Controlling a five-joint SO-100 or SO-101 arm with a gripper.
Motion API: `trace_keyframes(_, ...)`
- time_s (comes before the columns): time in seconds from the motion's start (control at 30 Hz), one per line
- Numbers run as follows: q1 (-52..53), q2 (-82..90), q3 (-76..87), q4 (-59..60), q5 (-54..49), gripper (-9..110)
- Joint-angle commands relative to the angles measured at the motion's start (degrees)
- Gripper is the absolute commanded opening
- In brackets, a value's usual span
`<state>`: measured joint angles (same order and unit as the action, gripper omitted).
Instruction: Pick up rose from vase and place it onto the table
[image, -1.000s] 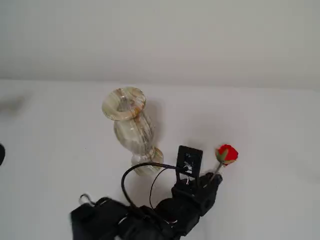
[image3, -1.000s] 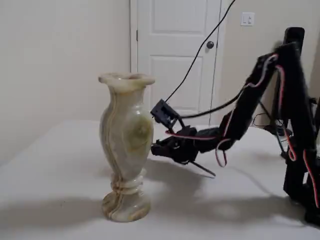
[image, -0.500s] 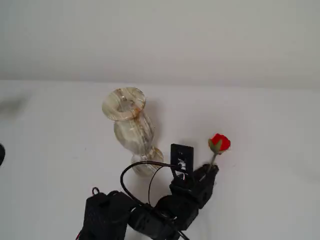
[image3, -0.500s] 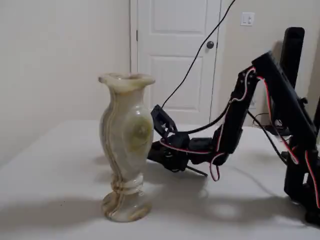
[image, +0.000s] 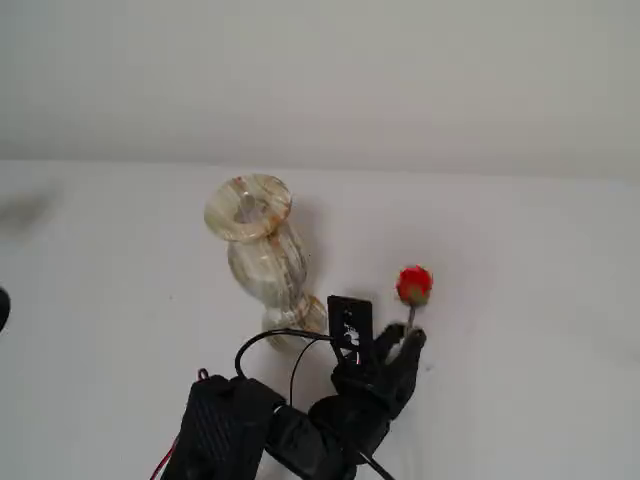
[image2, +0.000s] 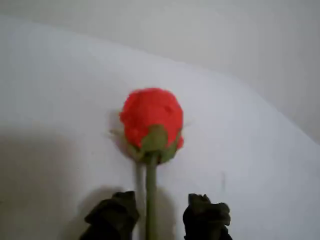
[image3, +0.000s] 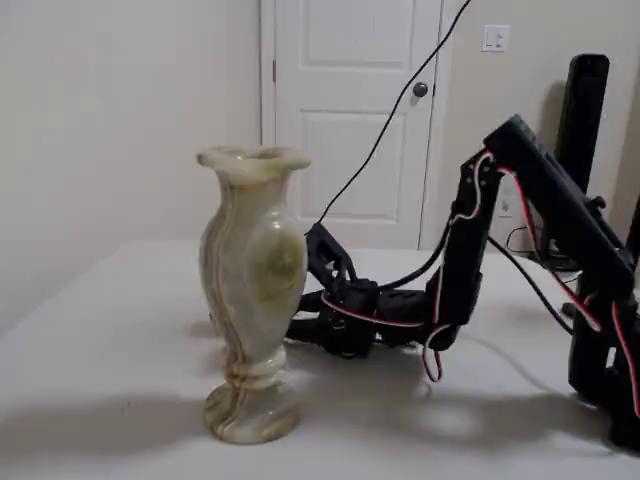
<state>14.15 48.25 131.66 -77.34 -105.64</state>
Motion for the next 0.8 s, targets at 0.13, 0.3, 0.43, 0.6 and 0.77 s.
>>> trace_keyframes(0.13, 1.67, 3.25, -1.14, -1.67, -1.93, 33)
trace_keyframes(0.3, 2.46, 14.68, 3.34, 2.99, -0.88, 36)
trace_keyframes(0.43, 2.11, 31.20, 9.67, 11.78, 2.81, 36)
trace_keyframes(0.6, 1.58, 54.32, 15.91, 27.69, 8.44, 36)
trace_keyframes(0.77, 1.23, 79.80, 18.11, 53.79, 15.82, 35)
